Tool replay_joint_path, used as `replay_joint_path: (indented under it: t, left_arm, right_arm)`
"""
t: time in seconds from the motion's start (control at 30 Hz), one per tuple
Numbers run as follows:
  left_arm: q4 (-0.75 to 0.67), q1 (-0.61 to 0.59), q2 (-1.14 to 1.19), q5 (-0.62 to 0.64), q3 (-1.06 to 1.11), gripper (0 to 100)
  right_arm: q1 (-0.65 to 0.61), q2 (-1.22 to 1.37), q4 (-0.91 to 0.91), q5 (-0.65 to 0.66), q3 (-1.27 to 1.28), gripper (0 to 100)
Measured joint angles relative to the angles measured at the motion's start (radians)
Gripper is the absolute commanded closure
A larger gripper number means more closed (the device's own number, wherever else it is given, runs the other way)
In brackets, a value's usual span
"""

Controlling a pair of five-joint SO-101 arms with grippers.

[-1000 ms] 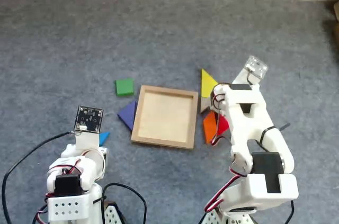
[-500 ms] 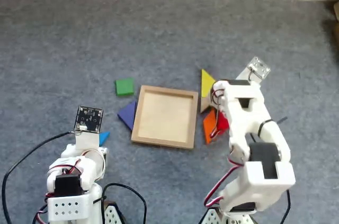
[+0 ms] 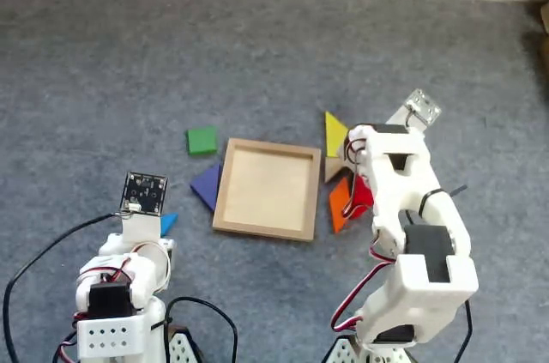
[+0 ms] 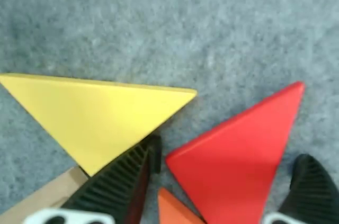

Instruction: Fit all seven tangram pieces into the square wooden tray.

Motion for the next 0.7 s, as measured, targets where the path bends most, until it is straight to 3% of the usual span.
replay_joint_path:
  t: [0.23,0.4,0.7]
  left_arm:
    - [0.000,0.000,0.000,0.000,0.000,87]
    - [0.000,0.000,0.000,0.000,0.000,87]
    - [0.000,0.000,0.000,0.000,0.000,87]
  right_arm:
    - [0.020,0.003,0.103,0.002,-0.029,81.2]
    - [0.029,0.005,0.114,0.002,-0.029,81.3]
    - [0.018,-0.133,0.110,0.124,-0.020,81.7]
